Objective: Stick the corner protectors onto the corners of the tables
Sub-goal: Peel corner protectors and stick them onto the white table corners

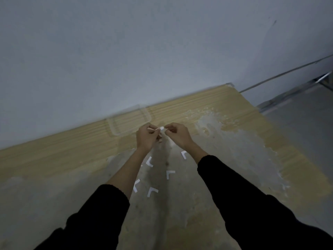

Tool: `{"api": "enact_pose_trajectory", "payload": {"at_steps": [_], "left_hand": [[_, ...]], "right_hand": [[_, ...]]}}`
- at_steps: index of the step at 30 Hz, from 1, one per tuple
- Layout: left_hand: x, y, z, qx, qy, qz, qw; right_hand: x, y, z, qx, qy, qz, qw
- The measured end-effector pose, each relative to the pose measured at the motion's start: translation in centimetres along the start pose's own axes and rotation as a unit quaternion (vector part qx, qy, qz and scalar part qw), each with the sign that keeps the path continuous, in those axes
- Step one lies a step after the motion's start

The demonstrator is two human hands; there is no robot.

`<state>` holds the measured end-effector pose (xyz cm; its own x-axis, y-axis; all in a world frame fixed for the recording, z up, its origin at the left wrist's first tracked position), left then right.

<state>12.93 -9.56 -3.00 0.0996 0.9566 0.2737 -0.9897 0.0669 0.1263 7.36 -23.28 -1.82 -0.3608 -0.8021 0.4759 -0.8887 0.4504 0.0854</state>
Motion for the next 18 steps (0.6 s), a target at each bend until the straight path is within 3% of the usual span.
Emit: {"api": "enact_pose_trajectory", "payload": {"at_steps": [3, 8, 14, 18], "left_hand": [[0.6, 1.3, 0.1, 0.046, 0.069, 0.003, 0.997], [2.1, 2.9, 0.1, 0.036, 0.097, 0.008, 0.995], [3.1, 4.3, 0.4, 0.014, 0.069, 0.009, 0.998], [3.2, 4.7, -0.1, 0.089, 0.108, 0.011, 0.99]], "right_hand": [[-0.7, 0.8, -0.6, 0.009, -0.031, 0.012, 0.999], [-1.4, 2.0, -1.3, 0.02, -0.081, 0.046, 0.995], [-2.2, 3.1, -0.9, 0.014, -0.027, 0.083, 0.996], [-2.0, 3.6, -1.3, 0.043, 0.0, 0.1, 0.994]]}}
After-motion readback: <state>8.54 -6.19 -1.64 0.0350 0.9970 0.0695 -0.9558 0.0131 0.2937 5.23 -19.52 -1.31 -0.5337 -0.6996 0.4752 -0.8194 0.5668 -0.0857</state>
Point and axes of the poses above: each hand's wrist, its own y-axis away from the middle knuckle, its own x-axis out of the back of the hand, z = x × y, the point moved 6 cm from there along -y, towards the middle knuckle, and after that the axes turned 7 degrees about z, right-handed, at the moved point
